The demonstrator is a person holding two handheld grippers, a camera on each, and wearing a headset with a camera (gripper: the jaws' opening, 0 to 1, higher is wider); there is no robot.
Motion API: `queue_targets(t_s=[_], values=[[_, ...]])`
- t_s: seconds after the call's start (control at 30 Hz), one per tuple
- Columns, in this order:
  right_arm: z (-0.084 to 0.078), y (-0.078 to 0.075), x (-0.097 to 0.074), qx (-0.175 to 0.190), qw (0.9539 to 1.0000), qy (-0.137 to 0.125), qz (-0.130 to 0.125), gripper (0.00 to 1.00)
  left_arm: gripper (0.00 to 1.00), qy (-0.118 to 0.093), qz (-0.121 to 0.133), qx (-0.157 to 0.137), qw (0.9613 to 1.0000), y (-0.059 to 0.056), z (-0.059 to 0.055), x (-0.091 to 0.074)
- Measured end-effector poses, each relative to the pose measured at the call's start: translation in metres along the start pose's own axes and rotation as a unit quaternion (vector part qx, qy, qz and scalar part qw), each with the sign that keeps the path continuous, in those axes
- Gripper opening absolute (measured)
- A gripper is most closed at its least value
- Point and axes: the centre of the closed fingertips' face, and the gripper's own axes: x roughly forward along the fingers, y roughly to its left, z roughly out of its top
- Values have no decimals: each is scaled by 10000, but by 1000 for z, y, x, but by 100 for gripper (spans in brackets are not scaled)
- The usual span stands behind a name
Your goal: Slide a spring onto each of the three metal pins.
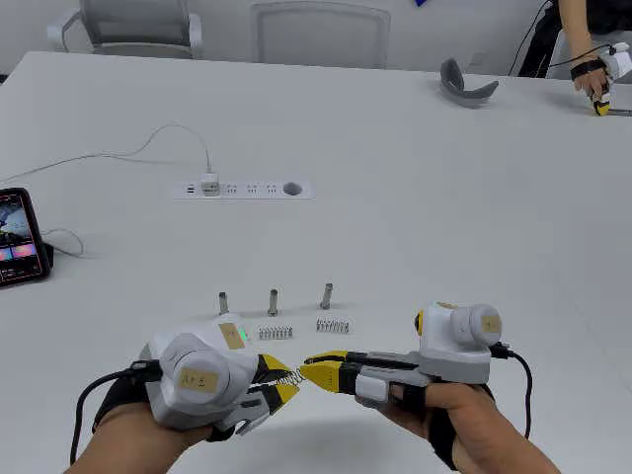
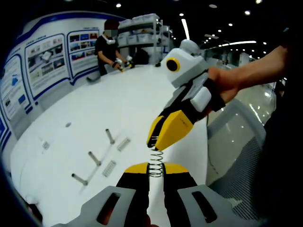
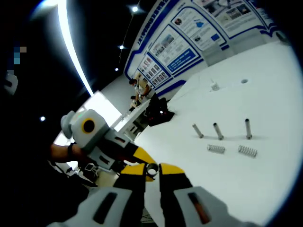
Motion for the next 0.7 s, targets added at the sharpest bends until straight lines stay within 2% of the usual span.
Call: queue_targets(t_s=[0.13, 0.3, 0.4, 0.53, 0.57, 0.67, 0.7], values=[[4, 4, 0, -479, 9981, 400, -17, 12, 9, -61, -90, -39, 9999, 0, 4, 1], [12, 11, 1, -1069, 9905, 868, 20, 12, 9, -208, -164, -65, 9996, 1, 12, 1], [12, 12, 2, -1397, 9826, 1220, 128, 12, 9, -225, -180, -8, 9996, 1, 15, 0], [13, 16, 1, -1849, 9668, 1733, 325, 12, 9, -283, -207, 74, 9994, 1, 20, -4], [13, 17, 1, -2002, 9611, 1867, 369, 12, 9, -291, -202, 83, 9993, 1, 21, -5], [12, 18, 3, -2187, 9516, 2103, 483, 12, 9, -289, -201, 107, 9993, 1, 21, -5], [13, 18, 4, -2232, 9499, 2133, 490, 12, 9, -289, -200, 107, 9993, 1, 22, -5]])
